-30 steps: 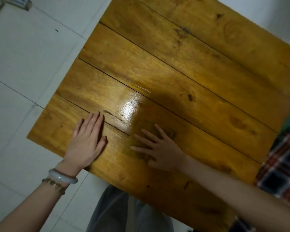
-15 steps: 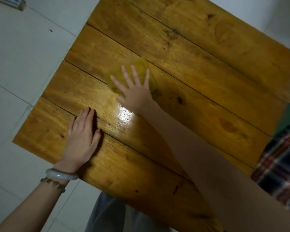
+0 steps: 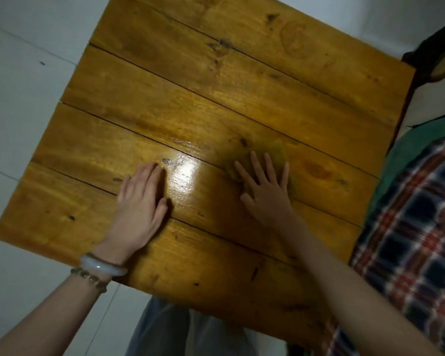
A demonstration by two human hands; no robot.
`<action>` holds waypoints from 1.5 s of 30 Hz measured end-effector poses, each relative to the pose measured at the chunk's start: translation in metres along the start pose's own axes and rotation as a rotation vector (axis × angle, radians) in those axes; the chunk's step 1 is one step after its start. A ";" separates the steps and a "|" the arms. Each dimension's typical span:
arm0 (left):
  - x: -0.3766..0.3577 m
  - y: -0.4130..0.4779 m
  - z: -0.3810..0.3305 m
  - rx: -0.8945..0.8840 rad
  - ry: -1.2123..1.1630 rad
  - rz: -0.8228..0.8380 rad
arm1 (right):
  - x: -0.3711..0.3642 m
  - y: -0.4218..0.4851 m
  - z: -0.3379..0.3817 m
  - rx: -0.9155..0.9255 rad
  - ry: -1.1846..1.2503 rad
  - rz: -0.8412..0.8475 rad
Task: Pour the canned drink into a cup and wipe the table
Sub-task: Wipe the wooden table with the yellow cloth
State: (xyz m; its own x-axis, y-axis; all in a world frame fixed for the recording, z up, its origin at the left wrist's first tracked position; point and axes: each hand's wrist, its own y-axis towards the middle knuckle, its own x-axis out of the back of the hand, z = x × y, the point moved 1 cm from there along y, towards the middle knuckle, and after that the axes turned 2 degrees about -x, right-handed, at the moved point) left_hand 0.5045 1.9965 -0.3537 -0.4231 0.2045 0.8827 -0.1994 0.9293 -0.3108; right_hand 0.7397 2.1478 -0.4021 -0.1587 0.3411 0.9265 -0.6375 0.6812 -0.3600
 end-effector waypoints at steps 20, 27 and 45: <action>-0.024 0.035 -0.069 -0.175 -0.054 -0.038 | 0.021 -0.061 0.011 -0.594 0.709 -0.412; -0.020 0.071 -0.081 -0.219 0.144 -0.040 | 0.012 -0.036 -0.015 -0.515 0.563 -0.241; 0.000 0.198 -0.181 -0.334 -0.012 -0.036 | 0.057 0.000 -0.151 -0.540 0.783 -0.358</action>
State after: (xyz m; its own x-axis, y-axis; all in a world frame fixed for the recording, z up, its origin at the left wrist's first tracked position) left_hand 0.6251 2.2365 -0.3511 -0.4320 0.1674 0.8862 0.0849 0.9858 -0.1449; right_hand 0.8447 2.2650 -0.3660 0.6364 0.2559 0.7276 -0.0937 0.9620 -0.2564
